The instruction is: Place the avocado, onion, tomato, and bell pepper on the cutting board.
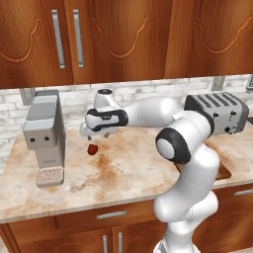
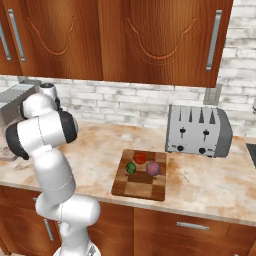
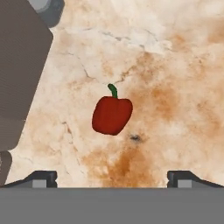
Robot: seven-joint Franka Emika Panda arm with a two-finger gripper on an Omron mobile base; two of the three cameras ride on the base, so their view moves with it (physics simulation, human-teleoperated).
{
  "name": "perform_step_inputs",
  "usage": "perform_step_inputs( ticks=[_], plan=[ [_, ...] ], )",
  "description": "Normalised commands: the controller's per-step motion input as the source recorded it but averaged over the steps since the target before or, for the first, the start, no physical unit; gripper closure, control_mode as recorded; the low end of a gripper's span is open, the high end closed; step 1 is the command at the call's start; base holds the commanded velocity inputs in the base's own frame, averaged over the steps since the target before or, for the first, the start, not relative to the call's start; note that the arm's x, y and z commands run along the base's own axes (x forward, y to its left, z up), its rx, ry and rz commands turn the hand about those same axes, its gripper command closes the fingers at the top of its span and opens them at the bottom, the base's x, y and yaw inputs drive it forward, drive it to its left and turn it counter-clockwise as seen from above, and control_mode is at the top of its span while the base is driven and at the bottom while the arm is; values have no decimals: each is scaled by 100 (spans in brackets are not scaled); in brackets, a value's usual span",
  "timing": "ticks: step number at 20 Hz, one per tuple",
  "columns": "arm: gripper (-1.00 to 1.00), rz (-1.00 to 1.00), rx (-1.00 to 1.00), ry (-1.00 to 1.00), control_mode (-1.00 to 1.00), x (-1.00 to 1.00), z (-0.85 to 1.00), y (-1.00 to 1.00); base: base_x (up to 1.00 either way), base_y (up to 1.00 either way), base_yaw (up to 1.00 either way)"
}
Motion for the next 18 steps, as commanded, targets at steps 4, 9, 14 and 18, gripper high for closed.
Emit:
perform_step_inputs(
  ticks=[4, 9, 14, 18],
  plan=[
    [-100, 0, 0, 6, -100, 27, -27, 9, 0, 0, 0],
    [-100, 0, 0, 7, -100, 27, -36, 13, 0, 0, 0],
    [-100, 0, 0, 7, -100, 24, -35, 10, 0, 0, 0],
    [-100, 0, -1, 3, -100, 17, -24, 3, 0, 0, 0]
  ],
)
